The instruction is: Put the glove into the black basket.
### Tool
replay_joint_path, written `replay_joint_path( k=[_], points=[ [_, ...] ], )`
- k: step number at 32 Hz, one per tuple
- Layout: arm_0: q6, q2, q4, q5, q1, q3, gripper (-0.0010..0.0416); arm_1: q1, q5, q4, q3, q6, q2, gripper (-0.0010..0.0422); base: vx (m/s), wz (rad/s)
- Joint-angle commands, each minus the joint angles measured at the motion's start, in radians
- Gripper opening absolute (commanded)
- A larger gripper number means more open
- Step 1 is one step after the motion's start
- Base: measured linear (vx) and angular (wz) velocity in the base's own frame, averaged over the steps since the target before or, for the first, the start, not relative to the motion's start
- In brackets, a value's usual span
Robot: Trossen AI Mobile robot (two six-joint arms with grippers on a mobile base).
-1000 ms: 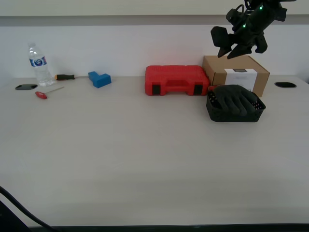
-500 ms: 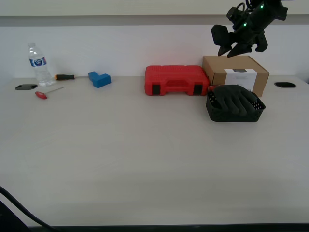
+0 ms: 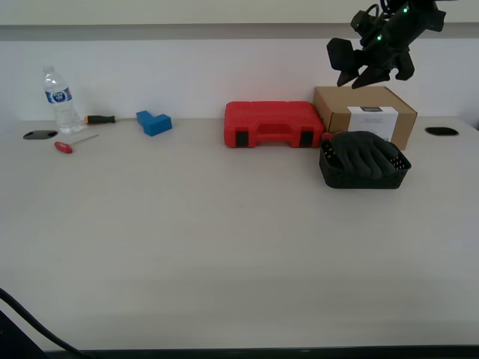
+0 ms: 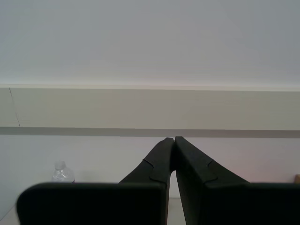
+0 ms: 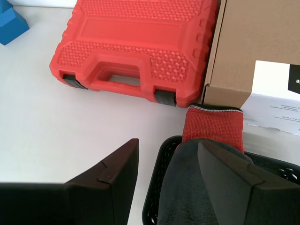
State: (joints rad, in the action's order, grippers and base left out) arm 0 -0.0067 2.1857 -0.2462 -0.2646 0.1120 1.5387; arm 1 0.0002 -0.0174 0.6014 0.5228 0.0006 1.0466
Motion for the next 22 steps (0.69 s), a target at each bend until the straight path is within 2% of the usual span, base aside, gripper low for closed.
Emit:
replay_joint_path(
  k=[1,22],
  points=[
    [-0.001,0.000,0.002,-0.003,0.000,0.000,0.0174,0.000,0.000,0.006,0.001,0.000,0.000,0.0000,0.000,0.000],
    [-0.001,0.000,0.003,-0.003,0.000,0.000,0.0174,0.000,0.000,0.006,0.001,0.000,0.000,0.0000,0.000,0.000]
  ],
)
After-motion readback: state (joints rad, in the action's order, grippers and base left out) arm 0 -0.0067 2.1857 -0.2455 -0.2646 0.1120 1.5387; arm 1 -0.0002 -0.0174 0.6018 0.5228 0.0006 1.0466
